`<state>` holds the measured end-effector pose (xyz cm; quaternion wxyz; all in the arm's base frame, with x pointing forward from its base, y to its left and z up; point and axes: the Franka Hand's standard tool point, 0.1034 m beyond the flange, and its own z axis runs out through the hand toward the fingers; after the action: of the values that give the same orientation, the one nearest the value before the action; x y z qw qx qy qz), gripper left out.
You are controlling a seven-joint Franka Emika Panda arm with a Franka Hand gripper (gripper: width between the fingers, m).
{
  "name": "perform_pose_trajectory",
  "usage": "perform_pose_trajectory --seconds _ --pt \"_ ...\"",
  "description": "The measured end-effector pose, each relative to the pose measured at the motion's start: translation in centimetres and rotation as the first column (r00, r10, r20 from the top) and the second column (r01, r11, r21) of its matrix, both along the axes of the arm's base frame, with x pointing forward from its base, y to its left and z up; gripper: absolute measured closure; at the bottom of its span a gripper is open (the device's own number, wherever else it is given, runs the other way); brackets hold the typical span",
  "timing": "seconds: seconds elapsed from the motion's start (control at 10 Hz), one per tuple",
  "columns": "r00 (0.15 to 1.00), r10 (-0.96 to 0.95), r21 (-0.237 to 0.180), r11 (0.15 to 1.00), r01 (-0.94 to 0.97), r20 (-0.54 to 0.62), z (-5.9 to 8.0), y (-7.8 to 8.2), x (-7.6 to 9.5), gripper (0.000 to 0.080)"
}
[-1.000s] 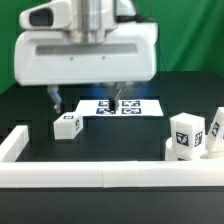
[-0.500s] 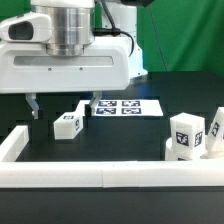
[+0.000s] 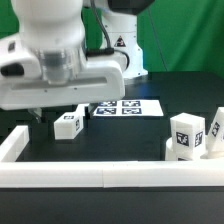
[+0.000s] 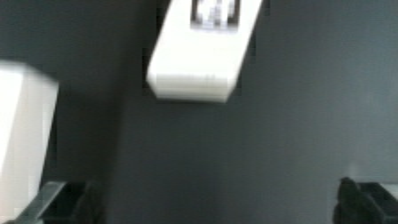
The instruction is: Assemble stool
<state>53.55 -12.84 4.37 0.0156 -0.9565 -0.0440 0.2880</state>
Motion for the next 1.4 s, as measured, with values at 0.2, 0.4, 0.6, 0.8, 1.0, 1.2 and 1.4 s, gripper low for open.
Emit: perform_pose_trajectory --seconds 0.2,0.4,0.6,0.8,1.0,1.2,1.4 --pt "0.985 -0.003 -0.001 1.000 0.003 -0.171 -0.1 0.1 -0.8 0.0151" --pt "0.970 0.001 -0.002 1.000 -0.001 -0.245 -0.6 0.2 -1.0 0.0151" --pt "0.939 -0.139 -0.094 0.989 0.115 -0.314 -1.2 -0.5 -2.8 0.0151" --pt "0.902 -0.221 -0.139 0.974 0.181 -0.370 -1.9 -1.5 -4.1 0.0151" --pt "0.889 -0.238 -0.125 0.971 0.205 -0.392 -2.2 -1.8 -5.1 0.0151" --pt "0.911 -0.218 -0.114 0.975 0.190 -0.350 -2.1 -0.9 -4.1 0.0151" --pt "0.917 -0.215 -0.112 0.976 0.188 -0.337 -2.7 -0.7 -4.1 0.0151"
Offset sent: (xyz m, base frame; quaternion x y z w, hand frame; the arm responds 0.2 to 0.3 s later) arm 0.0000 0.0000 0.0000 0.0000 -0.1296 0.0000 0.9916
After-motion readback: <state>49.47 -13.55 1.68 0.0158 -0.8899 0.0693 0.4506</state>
